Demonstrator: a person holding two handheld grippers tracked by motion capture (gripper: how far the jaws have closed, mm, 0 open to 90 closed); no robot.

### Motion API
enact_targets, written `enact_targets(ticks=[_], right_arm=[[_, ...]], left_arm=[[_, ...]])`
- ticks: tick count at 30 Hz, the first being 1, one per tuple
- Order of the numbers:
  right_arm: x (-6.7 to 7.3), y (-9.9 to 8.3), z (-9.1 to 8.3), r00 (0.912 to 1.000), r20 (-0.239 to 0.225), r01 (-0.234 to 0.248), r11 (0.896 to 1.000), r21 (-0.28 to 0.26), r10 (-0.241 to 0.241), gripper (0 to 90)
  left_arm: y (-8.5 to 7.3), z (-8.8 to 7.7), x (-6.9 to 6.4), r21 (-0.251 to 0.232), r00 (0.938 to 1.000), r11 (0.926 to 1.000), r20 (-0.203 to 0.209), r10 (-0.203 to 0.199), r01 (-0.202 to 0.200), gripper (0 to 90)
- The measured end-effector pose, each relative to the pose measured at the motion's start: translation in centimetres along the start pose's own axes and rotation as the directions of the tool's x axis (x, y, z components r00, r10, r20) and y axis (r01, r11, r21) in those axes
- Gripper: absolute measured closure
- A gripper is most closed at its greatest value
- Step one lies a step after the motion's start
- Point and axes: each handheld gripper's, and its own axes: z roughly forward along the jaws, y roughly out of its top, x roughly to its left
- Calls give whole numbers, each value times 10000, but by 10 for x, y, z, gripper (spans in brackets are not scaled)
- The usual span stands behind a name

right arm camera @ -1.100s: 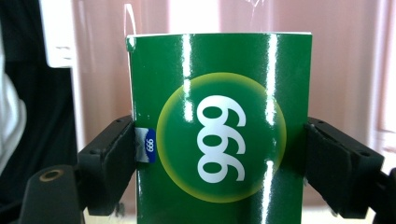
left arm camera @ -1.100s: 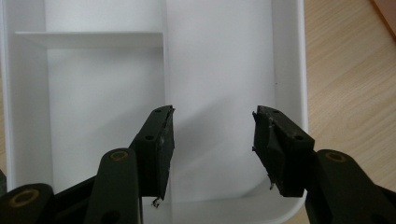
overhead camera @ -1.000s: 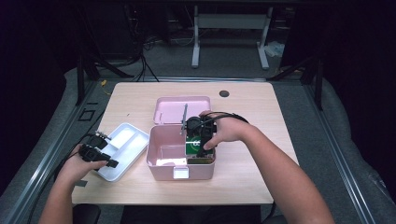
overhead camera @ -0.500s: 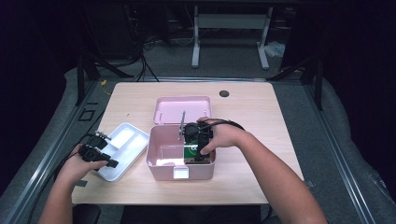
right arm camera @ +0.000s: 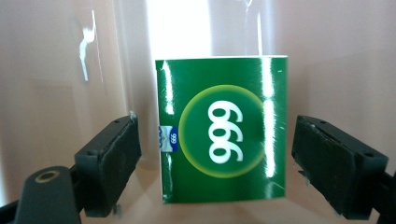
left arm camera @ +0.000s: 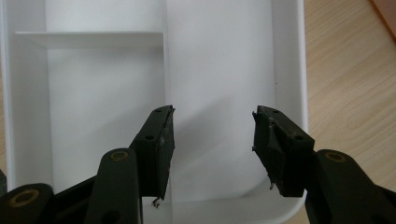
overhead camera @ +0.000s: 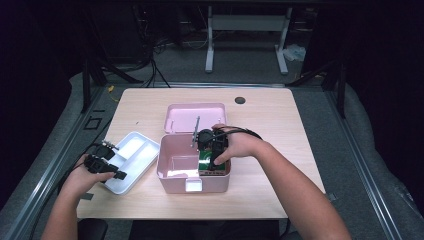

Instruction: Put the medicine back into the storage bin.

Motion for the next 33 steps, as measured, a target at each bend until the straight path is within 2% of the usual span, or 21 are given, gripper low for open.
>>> enact_targets(ticks=[10, 19, 24, 25, 28, 29, 32, 33], right_arm=[[2, -10, -34, 9999, 91, -89, 9994, -322, 92, 254], [-4, -45, -63, 9963, 363, -761, 9964, -378, 774, 301], [-8, -70, -69, 9890, 601, -1337, 9906, -289, 1353, 317], [-9, -73, -69, 9889, 449, -1409, 9897, -254, 1419, 321], [-10, -84, -69, 9837, 730, -1633, 9864, -161, 1640, 324], [-11, -87, -68, 9836, 491, -1729, 9849, -126, 1733, 324], [-10, -95, -67, 9760, 892, -1973, 9801, -215, 1985, 324], [-10, -98, -65, 9748, 646, -2124, 9769, -243, 2135, 324]], left_arm=[[0, 0, 0, 6, 10000, 10000, -24, -6, 6, 479], [0, 1, -1, 27, 10000, 10000, -11, 18, -18, 479], [0, 1, -1, 37, 10000, 10000, -8, -12, 13, 479], [0, 1, -1, 29, 10000, 10000, -6, -24, 24, 479], [1, 1, -1, 38, 10000, 10000, -11, -29, 29, 480], [0, 1, -1, 30, 10000, 10000, -13, -32, 32, 479], [0, 0, -1, 15, 10000, 10000, -41, -59, 59, 479], [0, 0, -1, 9, 10000, 10000, -40, -37, 37, 479]])
